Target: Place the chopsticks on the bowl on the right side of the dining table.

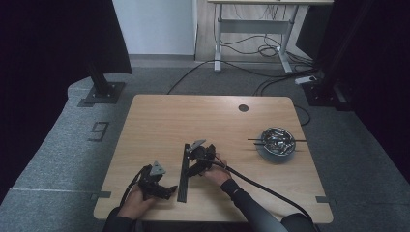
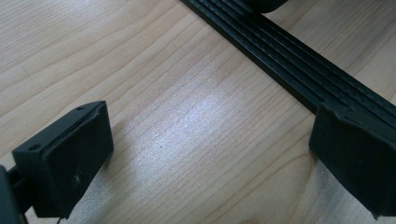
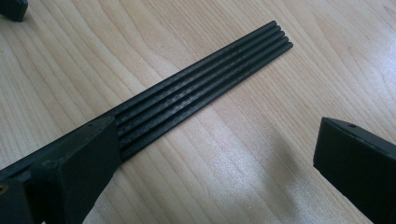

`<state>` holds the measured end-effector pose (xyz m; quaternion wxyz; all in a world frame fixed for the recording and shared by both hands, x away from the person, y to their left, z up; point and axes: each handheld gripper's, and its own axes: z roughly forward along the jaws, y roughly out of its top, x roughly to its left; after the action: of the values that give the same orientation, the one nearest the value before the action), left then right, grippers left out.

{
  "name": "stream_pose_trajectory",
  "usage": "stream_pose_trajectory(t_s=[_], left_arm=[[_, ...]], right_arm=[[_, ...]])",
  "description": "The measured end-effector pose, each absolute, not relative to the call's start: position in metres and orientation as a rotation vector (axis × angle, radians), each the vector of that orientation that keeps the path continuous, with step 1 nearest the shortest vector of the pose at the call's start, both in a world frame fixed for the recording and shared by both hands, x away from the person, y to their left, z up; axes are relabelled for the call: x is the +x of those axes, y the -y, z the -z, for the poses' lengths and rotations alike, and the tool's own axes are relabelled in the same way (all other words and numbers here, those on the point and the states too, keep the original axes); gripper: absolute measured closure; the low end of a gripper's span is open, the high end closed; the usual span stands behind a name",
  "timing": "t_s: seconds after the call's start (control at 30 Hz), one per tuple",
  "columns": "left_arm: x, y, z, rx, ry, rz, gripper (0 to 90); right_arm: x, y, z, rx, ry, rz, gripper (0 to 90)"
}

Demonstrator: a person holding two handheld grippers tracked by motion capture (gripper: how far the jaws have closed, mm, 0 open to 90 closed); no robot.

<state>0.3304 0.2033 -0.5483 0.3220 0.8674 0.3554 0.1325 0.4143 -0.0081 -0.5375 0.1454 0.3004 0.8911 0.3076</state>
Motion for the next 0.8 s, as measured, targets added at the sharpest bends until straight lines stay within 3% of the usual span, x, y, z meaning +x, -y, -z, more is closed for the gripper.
stream_pose_trajectory(t_s=[0.8], left_arm=[[0.3303,-0.2033,0.5483,2.278,-0.934,-0.349,0.0]], right_arm=[[0.4196,0.0094,0.5407,0.89,-2.584,-0.841,0.6]])
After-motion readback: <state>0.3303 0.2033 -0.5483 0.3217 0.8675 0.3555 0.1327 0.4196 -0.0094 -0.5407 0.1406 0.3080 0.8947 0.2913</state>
